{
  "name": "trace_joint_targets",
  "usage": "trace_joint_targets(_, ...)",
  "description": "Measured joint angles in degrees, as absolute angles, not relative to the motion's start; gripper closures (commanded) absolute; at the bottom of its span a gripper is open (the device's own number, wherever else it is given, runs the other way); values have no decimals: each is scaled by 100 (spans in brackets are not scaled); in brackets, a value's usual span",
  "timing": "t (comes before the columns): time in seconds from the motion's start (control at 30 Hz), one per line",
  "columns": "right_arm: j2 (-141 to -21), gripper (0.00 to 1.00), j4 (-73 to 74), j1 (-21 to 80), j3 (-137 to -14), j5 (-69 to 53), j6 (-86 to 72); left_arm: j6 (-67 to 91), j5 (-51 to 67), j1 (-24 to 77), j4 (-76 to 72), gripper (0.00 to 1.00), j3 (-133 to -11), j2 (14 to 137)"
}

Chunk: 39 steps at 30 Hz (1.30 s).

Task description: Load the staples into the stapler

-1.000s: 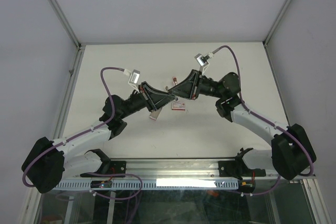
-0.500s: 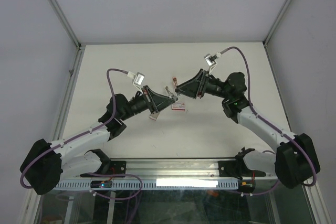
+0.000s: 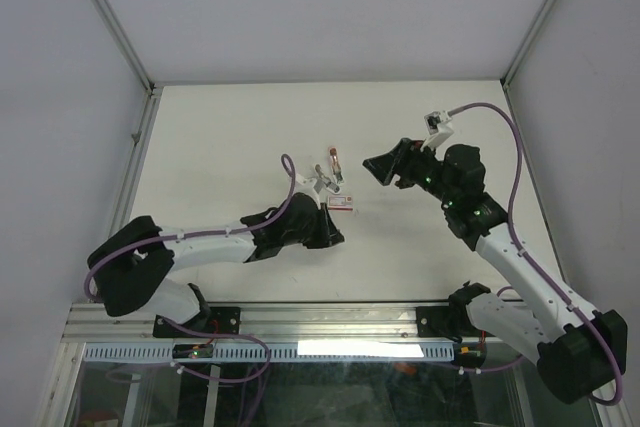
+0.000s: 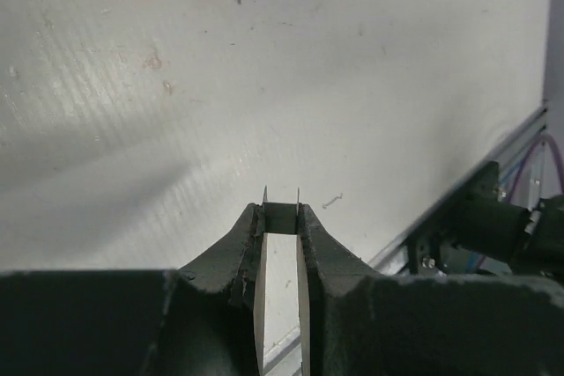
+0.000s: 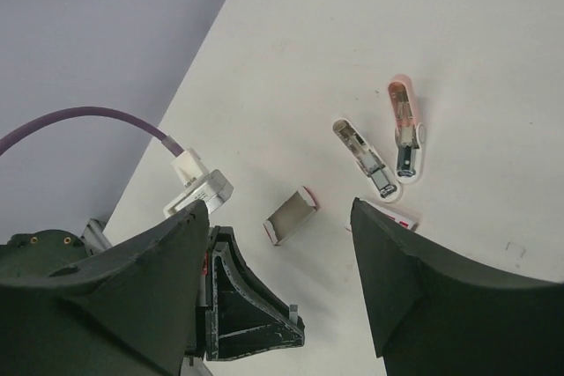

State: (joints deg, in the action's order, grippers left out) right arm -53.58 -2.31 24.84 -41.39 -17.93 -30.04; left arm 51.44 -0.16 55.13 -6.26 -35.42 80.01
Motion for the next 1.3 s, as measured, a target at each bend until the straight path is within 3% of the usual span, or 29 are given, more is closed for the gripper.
trace_joint_targets(0.4,-5068,31,460,2484,-4027,-1221,-2569,5166,-701,5708,558,88,-4609,9330)
trace_joint_targets(0.73,-4974,31,611,2484,-3942,-1076,-2445,5212,-762,5710,976,50,-5078,9644)
trace_joint_targets(0.97,-5011,32,735,2482,-3942,-991,-2403,5131,-897,5743,1076,30,-5177,9601)
trace_joint_targets(1.17,-5317,39,1050,2515,-3944,-915,-2495,4775,-1048,5564,1529,17,-5151,9037)
trace_joint_targets(1.3,-5815,41,1400,2882,-4069,-596,-2794,4143,-764,4757,1627,2,-5164,8112)
